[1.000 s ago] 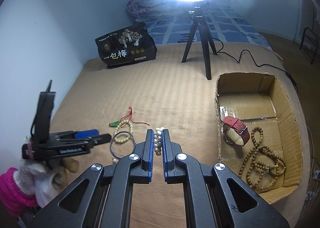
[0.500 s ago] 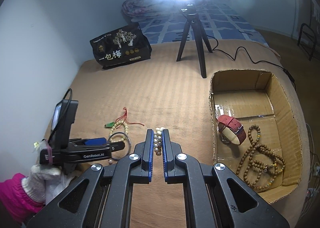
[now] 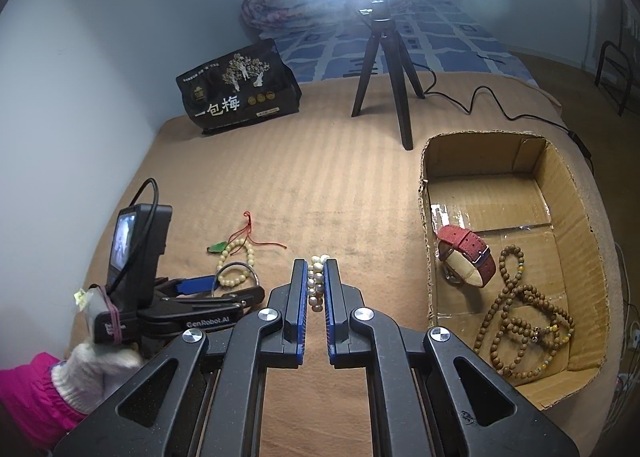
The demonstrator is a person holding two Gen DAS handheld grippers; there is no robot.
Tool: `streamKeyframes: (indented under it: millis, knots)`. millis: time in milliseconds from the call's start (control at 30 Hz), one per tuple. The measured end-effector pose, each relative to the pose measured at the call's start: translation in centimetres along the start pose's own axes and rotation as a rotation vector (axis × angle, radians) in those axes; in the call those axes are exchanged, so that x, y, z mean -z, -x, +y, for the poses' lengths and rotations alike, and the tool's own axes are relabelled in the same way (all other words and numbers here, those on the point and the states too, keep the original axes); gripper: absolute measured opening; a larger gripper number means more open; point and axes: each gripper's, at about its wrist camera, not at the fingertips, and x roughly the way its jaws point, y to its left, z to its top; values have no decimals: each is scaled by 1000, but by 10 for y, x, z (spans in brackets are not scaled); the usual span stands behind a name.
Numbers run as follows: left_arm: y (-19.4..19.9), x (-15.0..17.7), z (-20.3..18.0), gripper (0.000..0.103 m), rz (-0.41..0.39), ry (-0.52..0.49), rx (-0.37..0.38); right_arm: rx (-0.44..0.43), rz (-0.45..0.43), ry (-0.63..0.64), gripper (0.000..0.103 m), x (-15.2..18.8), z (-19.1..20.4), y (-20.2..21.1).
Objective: Organize jewelry
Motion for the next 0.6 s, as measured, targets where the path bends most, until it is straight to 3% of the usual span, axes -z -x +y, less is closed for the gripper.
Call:
streamKeyframes:
  millis: [200,600]
  knots:
    - [-5,5,-14,79,-27,-88,-79,2,1,-1,6,-1,0,-1]
    - [8,8,3,75,-61,-55,-43,9,-6,6,6,-2,0,1]
